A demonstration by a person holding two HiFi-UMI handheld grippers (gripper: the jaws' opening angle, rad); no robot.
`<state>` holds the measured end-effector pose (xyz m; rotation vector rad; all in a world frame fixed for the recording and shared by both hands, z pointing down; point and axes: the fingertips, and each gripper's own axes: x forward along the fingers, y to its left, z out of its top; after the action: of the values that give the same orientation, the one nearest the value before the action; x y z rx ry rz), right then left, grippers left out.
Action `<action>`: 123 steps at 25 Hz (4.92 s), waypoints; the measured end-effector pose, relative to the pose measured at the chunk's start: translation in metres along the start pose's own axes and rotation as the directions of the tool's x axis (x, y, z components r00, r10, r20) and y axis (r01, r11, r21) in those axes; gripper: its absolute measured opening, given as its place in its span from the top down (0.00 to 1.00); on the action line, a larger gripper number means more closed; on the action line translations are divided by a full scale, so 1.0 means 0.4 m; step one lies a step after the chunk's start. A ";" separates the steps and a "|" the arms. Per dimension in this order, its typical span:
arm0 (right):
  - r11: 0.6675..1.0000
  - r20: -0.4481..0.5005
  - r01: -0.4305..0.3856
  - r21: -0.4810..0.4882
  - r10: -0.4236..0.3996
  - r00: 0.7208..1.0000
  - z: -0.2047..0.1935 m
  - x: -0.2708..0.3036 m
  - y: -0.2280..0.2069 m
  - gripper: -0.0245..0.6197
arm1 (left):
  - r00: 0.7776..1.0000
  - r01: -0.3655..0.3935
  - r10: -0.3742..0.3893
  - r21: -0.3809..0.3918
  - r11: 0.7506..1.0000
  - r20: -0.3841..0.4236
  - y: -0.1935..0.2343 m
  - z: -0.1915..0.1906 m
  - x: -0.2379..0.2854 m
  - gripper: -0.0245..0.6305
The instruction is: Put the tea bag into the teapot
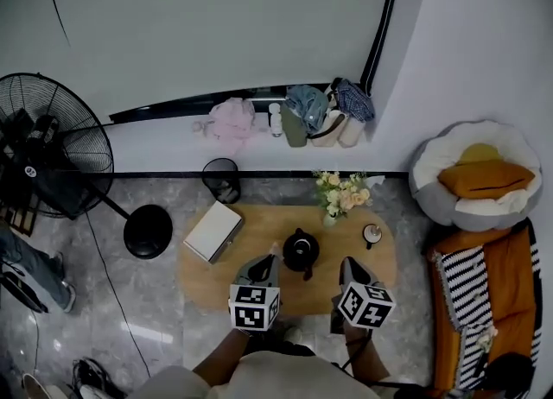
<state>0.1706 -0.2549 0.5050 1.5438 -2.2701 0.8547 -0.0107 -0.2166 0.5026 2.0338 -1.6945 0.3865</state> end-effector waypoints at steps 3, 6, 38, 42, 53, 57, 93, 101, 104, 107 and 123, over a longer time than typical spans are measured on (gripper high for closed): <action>1.000 -0.022 0.012 -0.024 -0.012 1.000 -0.002 0.010 -0.003 0.91 | 1.000 -0.004 0.004 -0.008 1.000 -0.010 0.016 0.001 0.011 0.94; 0.999 -0.031 0.025 -0.040 -0.026 0.999 0.000 0.025 -0.016 0.91 | 1.000 0.000 -0.001 -0.023 1.000 -0.028 0.019 -0.012 0.033 0.94; 0.987 -0.252 0.145 0.068 -0.123 0.960 -0.290 0.117 -0.136 0.91 | 0.970 0.102 -0.105 -0.024 0.995 -0.219 0.003 -0.231 0.206 0.94; 0.985 -0.246 0.155 0.080 -0.131 0.960 -0.289 0.123 -0.157 0.91 | 0.970 0.129 -0.127 -0.002 0.992 -0.207 -0.015 -0.211 0.251 0.94; 0.973 -0.270 0.199 0.121 -0.160 0.949 -0.332 0.117 -0.203 0.91 | 0.965 0.184 -0.172 0.041 0.982 -0.198 -0.057 -0.171 0.345 0.94; 0.971 -0.268 0.207 0.123 -0.168 0.949 -0.334 0.128 -0.219 0.91 | 0.954 0.190 -0.174 0.046 0.981 -0.242 -0.066 -0.198 0.360 0.94; 0.961 -0.302 0.237 0.142 -0.186 0.935 -0.388 0.136 -0.237 0.91 | 0.940 0.203 -0.187 0.025 0.979 -0.286 -0.070 -0.267 0.394 0.83; 0.965 -0.293 0.228 0.133 -0.181 0.939 -0.371 0.137 -0.217 0.91 | 0.947 0.190 -0.178 0.017 0.982 -0.266 -0.059 -0.251 0.370 0.85; 0.967 -0.283 0.221 0.129 -0.178 0.943 -0.353 0.136 -0.208 0.91 | 0.952 0.178 -0.168 0.018 0.984 -0.255 -0.054 -0.237 0.356 0.86; 0.970 -0.268 0.211 0.119 -0.173 0.948 -0.330 0.136 -0.198 0.91 | 0.957 0.170 -0.160 0.019 0.985 -0.243 -0.047 -0.220 0.341 0.89; 0.993 -0.178 0.107 0.039 -0.098 0.979 -0.182 0.101 -0.087 0.91 | 0.988 0.087 -0.092 -0.039 0.995 -0.121 0.016 -0.093 0.186 0.94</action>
<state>0.1784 -0.2505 0.5949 1.5257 -2.0421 0.9828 0.0007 -0.2614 0.5720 2.0105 -1.5213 0.4400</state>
